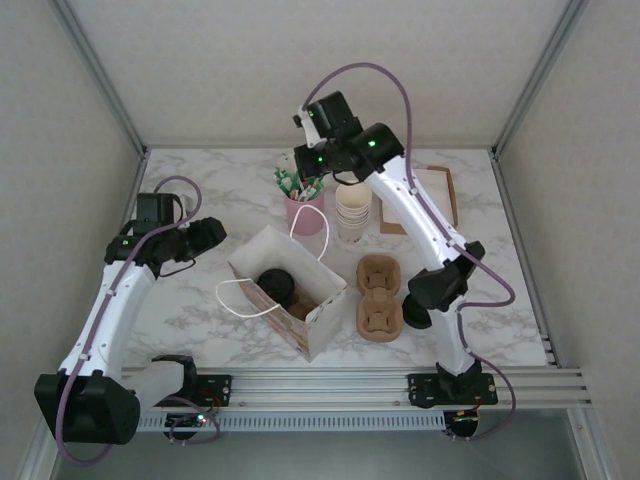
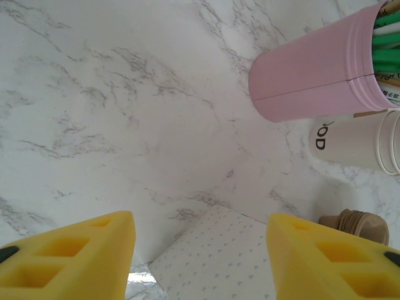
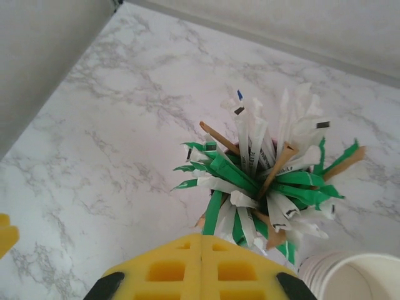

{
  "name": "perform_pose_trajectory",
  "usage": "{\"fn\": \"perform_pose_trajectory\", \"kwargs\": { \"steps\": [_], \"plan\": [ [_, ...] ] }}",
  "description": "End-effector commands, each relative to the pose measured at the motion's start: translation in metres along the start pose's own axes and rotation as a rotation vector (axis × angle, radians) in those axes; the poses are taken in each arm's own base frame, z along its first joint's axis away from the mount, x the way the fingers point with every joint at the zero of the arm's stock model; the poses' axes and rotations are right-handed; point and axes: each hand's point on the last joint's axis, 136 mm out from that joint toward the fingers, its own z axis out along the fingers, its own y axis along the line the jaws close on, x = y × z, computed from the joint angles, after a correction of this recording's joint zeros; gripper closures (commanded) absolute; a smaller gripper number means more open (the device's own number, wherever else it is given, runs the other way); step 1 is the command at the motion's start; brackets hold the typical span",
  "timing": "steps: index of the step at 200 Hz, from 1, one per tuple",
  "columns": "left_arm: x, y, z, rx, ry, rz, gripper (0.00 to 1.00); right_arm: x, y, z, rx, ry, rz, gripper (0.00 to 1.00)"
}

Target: Pack the takeout coffee

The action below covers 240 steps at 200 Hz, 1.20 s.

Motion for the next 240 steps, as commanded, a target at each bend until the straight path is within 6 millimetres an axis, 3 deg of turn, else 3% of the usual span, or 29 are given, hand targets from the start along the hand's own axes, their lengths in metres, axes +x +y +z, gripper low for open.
{"fn": "perform_pose_trajectory", "kwargs": {
  "steps": [1,17,20,38,85,149,184,240],
  "plan": [
    [-0.001,0.002,0.002,0.007,-0.001,0.004,0.43,-0.012,0.001,-0.035,0.017,-0.062,-0.023,1.00],
    [-0.001,0.002,0.002,0.005,-0.002,0.004,0.43,-0.016,-0.002,-0.049,0.034,-0.085,-0.025,1.00],
    [-0.001,0.002,0.002,0.005,-0.004,0.004,0.43,-0.014,0.008,-0.051,0.020,-0.085,-0.040,1.00],
    [-0.002,0.002,0.001,0.005,-0.009,0.009,0.43,-0.018,0.011,-0.071,0.031,-0.117,-0.056,1.00],
    [-0.004,-0.003,-0.005,0.028,-0.032,0.025,0.39,-0.022,0.030,-0.142,0.026,-0.232,-0.114,1.00],
    [-0.008,-0.008,-0.013,0.053,-0.076,0.042,0.35,0.003,0.064,-0.231,-0.067,-0.344,-0.179,1.00],
    [-0.009,-0.007,-0.014,0.048,-0.085,0.046,0.34,0.033,0.075,-0.255,-0.161,-0.315,-0.157,1.00],
    [-0.012,-0.005,-0.018,0.035,-0.111,0.051,0.33,0.074,0.096,-0.273,-0.320,-0.220,-0.170,1.00]
  ]
}}
